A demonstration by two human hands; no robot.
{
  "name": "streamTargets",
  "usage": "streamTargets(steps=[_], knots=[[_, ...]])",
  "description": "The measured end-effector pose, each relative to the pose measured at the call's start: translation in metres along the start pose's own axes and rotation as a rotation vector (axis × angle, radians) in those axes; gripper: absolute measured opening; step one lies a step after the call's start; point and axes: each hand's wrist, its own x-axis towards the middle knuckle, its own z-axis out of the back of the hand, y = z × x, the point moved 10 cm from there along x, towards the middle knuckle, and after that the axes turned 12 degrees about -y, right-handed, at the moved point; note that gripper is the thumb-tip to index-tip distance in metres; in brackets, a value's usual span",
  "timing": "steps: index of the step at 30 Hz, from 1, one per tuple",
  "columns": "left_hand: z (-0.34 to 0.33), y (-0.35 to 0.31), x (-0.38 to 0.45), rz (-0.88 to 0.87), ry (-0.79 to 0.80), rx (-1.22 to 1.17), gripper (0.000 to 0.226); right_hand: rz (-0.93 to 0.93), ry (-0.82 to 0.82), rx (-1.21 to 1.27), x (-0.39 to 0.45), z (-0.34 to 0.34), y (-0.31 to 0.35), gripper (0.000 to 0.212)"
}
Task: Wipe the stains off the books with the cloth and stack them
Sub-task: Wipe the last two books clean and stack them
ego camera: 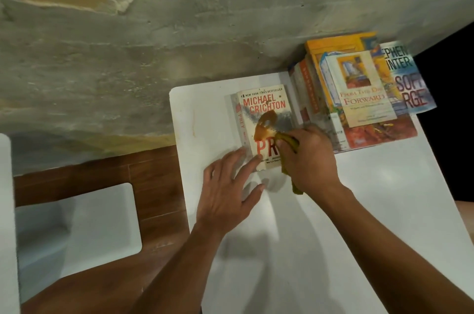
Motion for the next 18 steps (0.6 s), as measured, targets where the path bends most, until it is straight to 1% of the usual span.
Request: streamTargets(steps=[3,8,12,16,18], knots=[[-0.006,-0.010,-0.002,-0.098,0.020,0.018,0.053,0.066,0.004,-0.055,0.008,-0.003,0.008,0.020],[-0.011,-0.008,-0.004,-0.109,0.041,0.068,0.056,0.083,0.052,-0.107,0.010,-0.012,0.013,0.025],[-0.012,-0.011,-0.003,-0.133,0.028,0.092,0.055,0.103,0.085,-0.213,0.022,-0.012,0.018,0.025],[-0.010,-0.010,-0.001,-0.152,0.041,0.123,0.055,0.035,0.122,-0.189,0.030,-0.012,0.022,0.021],[-0.009,-0.010,-0.001,-0.152,0.043,0.125,0.056,0.061,0.169,-0.205,0.030,-0.015,0.026,0.022]])
